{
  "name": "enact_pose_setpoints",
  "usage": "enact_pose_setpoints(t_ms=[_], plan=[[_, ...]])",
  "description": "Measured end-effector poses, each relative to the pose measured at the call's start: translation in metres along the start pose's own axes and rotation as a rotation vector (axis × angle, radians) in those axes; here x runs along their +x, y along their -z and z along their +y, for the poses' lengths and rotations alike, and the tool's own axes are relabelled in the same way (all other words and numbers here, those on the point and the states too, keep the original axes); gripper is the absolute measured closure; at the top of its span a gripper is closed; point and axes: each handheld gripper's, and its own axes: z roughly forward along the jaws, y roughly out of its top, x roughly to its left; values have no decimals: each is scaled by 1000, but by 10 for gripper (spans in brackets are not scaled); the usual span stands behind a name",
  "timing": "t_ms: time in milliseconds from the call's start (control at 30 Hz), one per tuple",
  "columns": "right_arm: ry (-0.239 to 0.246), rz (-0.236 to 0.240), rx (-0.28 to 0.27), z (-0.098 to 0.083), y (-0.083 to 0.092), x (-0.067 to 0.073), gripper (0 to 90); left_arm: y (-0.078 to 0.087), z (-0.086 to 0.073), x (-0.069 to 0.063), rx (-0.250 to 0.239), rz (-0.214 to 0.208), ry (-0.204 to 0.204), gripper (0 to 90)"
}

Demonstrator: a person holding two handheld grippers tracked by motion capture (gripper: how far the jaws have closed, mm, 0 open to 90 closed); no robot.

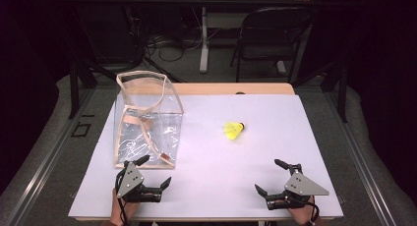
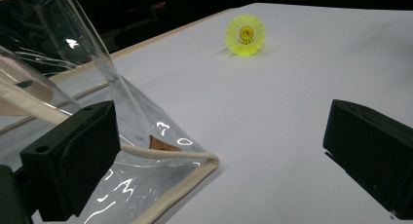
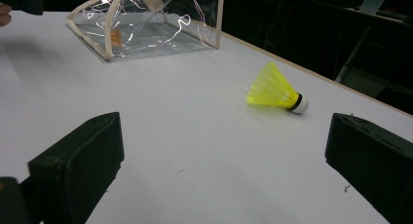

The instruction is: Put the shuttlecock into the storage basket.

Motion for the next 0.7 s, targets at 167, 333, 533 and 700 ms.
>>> enact_pose_setpoints(t_ms=[167, 333, 533, 700], plan=[[-4, 5, 3, 0, -1, 0, 2, -10, 6, -3, 34, -21, -2, 0], [-2, 4, 3, 0, -1, 1, 2, -16, 10, -5, 49, -36, -11, 0], [0, 4, 8, 1, -2, 1, 2, -20, 15, -4, 56, -47, -14, 0], [0, 5, 8, 1, -2, 2, 2, -25, 20, -5, 61, -59, -19, 0]])
